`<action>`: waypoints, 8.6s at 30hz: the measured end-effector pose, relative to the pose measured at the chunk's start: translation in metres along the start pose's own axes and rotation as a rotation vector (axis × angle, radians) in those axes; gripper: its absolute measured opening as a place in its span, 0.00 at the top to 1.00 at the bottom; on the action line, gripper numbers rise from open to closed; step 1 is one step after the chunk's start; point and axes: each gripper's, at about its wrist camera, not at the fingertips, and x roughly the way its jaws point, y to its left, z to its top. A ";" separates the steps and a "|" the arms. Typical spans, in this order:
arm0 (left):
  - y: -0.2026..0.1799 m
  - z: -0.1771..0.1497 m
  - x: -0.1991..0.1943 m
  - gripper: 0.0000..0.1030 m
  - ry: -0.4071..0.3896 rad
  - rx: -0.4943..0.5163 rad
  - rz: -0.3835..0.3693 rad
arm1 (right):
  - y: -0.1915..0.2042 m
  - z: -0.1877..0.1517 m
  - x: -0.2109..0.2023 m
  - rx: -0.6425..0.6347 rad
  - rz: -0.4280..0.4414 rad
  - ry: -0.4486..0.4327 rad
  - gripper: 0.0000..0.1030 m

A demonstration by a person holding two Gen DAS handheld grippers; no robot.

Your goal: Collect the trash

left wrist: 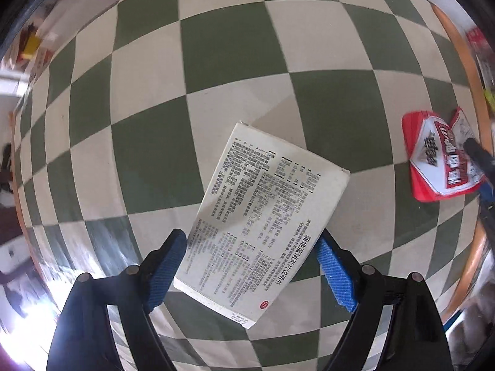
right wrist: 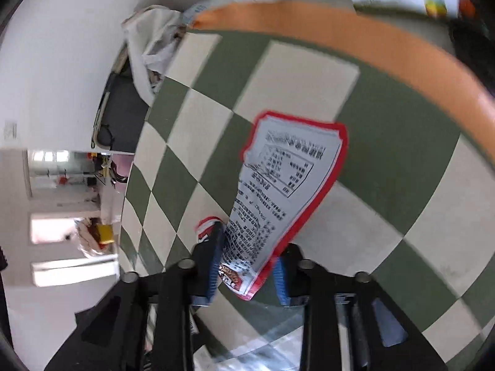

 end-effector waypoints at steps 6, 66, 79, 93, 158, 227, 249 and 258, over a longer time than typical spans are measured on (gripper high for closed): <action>-0.018 -0.006 0.006 0.18 -0.009 0.118 0.044 | 0.007 0.005 -0.028 -0.144 -0.020 0.086 0.84; 0.078 -0.298 -0.080 0.25 -0.402 -0.102 -0.131 | 0.001 -0.205 -0.161 -0.502 -0.088 0.066 0.83; 0.126 -0.498 -0.017 0.25 -0.293 -0.144 -0.305 | -0.106 -0.438 -0.255 -0.446 -0.028 0.150 0.83; 0.136 -0.557 0.197 0.25 -0.033 -0.312 -0.323 | -0.267 -0.553 -0.130 -0.419 -0.144 0.474 0.83; 0.143 -0.648 0.014 0.00 -0.193 -0.225 -0.267 | -0.168 -0.611 -0.239 -0.771 -0.321 0.303 0.00; 0.142 -0.730 -0.165 0.00 -0.388 -0.186 -0.424 | -0.077 -0.621 -0.470 -0.891 -0.054 0.402 0.00; 0.143 -0.731 -0.166 0.00 -0.398 -0.180 -0.424 | -0.081 -0.619 -0.474 -0.894 -0.054 0.397 0.00; 0.144 -0.731 -0.166 0.00 -0.401 -0.180 -0.424 | -0.081 -0.618 -0.474 -0.895 -0.055 0.399 0.00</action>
